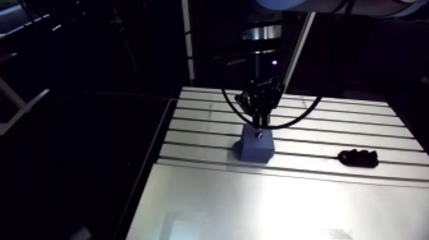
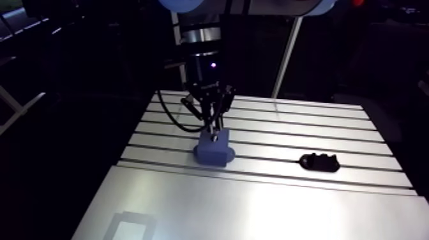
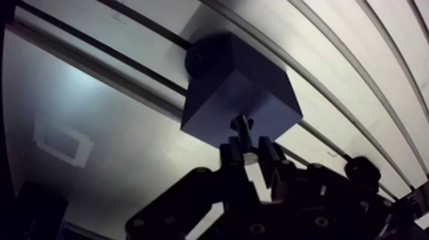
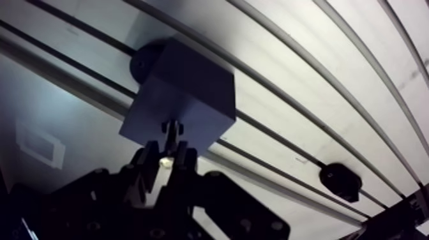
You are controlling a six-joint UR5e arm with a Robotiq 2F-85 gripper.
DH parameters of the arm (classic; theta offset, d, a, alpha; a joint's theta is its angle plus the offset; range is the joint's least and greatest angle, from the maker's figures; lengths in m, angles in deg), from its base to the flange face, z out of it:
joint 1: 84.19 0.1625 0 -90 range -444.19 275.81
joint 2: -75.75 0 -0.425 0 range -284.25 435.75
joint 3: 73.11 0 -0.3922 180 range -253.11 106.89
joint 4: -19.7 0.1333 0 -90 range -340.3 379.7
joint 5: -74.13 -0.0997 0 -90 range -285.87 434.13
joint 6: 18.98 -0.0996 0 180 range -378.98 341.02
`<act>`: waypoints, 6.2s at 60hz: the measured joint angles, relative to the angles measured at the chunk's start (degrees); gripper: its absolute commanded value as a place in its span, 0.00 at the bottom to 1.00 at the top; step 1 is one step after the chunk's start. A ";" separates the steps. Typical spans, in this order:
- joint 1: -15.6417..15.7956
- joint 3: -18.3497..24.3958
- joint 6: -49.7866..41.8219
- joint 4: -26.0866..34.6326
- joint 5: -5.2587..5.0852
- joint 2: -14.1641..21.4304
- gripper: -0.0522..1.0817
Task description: Pick up the M10 bolt and insert it into the hex recess until seated.
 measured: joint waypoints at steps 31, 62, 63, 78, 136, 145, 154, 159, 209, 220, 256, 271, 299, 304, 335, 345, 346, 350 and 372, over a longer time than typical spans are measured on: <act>1.28 -1.42 4.49 0.40 -0.09 1.01 0.05; 1.26 -1.26 4.02 -0.22 -0.08 2.15 0.05; 1.25 -1.24 3.90 -0.27 -0.09 2.26 0.05; 0.96 -0.89 0.05 -1.07 -0.50 4.88 0.37; -2.16 -10.02 -30.20 -14.06 -3.28 13.46 1.00; -2.48 -10.82 -30.50 -14.74 -3.80 13.38 1.00; -3.02 -11.34 -30.68 -14.95 -6.24 13.32 1.00; -3.50 -11.56 -30.72 -15.00 -7.60 13.27 1.00; -4.22 -14.12 -29.85 -18.47 -8.34 11.13 1.00; -4.22 -14.49 -29.57 -18.94 -8.27 10.83 1.00; -4.22 -14.61 -28.65 -21.21 -7.62 9.25 1.00; -4.19 -14.65 -28.51 -21.07 -7.62 8.93 1.00; -4.00 -14.80 -28.48 -21.12 -7.63 8.47 1.00; -3.98 -14.85 -28.45 -21.12 -7.63 8.37 1.00; -3.96 -14.93 -27.83 -21.19 -7.59 7.71 1.00; -3.96 -14.96 -27.70 -21.23 -7.60 7.67 1.00; -3.96 -14.96 -27.69 -21.23 -7.61 7.67 1.00; -3.96 -14.96 -27.67 -21.23 -7.61 7.66 1.00; -3.96 -15.16 -27.59 -21.22 -7.63 7.60 1.00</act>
